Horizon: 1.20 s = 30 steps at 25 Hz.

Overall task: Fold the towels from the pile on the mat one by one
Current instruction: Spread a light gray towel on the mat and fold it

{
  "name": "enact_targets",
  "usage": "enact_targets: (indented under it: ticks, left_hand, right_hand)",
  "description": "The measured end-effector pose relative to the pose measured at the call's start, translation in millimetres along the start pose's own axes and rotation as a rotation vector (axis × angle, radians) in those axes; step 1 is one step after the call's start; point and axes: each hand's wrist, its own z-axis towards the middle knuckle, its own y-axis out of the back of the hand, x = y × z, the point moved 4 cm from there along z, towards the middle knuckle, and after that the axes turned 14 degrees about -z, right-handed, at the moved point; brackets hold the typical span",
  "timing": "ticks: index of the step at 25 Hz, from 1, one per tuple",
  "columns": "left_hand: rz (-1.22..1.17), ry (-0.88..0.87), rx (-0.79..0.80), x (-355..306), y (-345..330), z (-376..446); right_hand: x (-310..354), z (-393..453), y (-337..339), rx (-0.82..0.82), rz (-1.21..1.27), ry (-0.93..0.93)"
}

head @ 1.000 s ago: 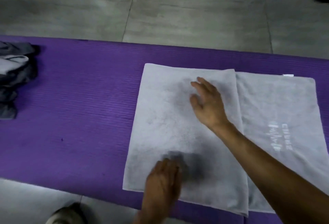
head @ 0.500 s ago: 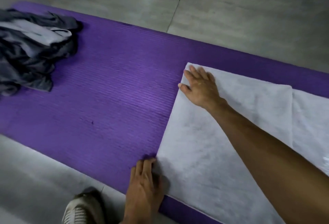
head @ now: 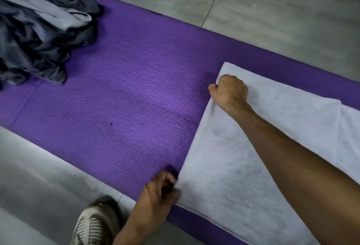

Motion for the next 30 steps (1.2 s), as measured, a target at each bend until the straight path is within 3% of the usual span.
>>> enact_targets:
  ticks: [5, 8, 10, 12, 14, 16, 18, 22, 26, 28, 30]
  left_hand:
    - [-0.191, 0.033, -0.167, 20, 77, 16]
    - [-0.061, 0.023, -0.282, 27, 137, 31]
    - [0.166, 0.002, -0.408, 24, 169, 39]
    - [0.433, -0.125, -0.524, 14, 176, 44]
    - [0.496, -0.255, -0.396, 13, 144, 52]
    - [0.495, -0.202, -0.345, 22, 109, 55]
    - [0.486, -0.117, -0.438, 34, 93, 55]
    - [0.624, -0.094, -0.540, 49, 95, 45]
    - [0.643, -0.043, -0.529, 46, 92, 48]
    - [0.659, 0.002, -0.533, 40, 89, 44]
    - [0.670, -0.154, -0.458, 20, 66, 37]
  right_hand:
    - [56, 14, 11, -0.012, 0.171, 0.055]
    - [116, 34, 16, 0.061, 0.315, 0.102]
    - [152, 31, 14, 0.083, 0.348, 0.153]
    - [185, -1, 5, -0.067, 0.268, 0.339]
    - [205, -67, -16, -0.185, 0.196, 0.707]
    - [200, -116, -49, -0.158, 0.032, 0.906]
    - [185, -99, -63, -0.137, -0.123, 0.814]
    - [163, 23, -39, -0.125, -0.199, 0.466]
    - [154, 78, -16, 0.049, -0.105, 0.465]
    - [141, 55, -4, -0.086, 0.014, 0.498]
    - [109, 10, 9, -0.301, 0.169, 0.495]
